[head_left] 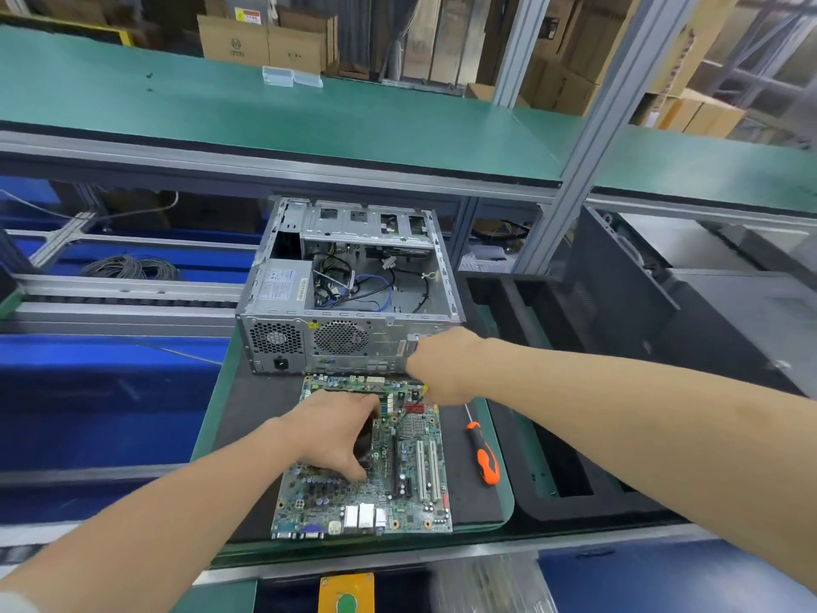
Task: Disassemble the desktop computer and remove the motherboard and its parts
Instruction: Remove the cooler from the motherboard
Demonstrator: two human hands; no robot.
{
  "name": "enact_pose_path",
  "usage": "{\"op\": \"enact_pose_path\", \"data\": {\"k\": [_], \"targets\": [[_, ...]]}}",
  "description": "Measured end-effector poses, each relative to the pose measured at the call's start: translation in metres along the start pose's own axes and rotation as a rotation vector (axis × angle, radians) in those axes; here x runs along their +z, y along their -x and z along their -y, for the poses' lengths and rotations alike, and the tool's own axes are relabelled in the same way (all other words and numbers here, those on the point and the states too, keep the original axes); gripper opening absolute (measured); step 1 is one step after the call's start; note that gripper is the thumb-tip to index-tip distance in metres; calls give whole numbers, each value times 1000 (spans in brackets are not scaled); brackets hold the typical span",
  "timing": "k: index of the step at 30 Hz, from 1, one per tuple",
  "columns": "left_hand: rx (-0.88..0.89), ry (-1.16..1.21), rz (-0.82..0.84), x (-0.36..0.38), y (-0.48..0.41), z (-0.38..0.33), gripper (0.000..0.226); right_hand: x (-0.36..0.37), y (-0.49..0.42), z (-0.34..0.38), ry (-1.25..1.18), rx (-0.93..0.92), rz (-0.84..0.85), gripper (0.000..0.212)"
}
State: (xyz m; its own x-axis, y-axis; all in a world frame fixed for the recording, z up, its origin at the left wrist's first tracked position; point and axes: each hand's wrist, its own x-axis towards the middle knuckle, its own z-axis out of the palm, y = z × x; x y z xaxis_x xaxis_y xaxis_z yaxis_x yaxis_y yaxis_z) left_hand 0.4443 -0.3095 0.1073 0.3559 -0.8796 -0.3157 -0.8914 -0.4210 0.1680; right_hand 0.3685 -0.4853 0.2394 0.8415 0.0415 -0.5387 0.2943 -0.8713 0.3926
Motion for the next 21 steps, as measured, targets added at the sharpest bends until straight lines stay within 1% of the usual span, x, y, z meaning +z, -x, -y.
{"op": "enact_pose_path", "data": {"k": [3,6,8,10,14,16,19,21], "targets": [[-14,-3,-53,3,3,0,85,4,2,7,-55,-8,29,31],[-33,47,-54,7,3,1,91,10,3,13,-84,-15,20,29],[-41,86,-48,8,1,1,90,12,3,15,-84,-13,22,27],[-28,74,-46,8,1,-1,88,12,3,16,-90,-12,20,23],[-37,104,-43,6,1,1,89,7,2,17,-81,-28,8,27],[-21,70,-57,7,1,1,88,6,2,17,-91,-29,12,28],[-4,40,-67,11,1,1,89,5,3,19,-154,-33,28,40],[15,18,-44,14,0,5,94,4,3,20,-227,-37,19,43]]}}
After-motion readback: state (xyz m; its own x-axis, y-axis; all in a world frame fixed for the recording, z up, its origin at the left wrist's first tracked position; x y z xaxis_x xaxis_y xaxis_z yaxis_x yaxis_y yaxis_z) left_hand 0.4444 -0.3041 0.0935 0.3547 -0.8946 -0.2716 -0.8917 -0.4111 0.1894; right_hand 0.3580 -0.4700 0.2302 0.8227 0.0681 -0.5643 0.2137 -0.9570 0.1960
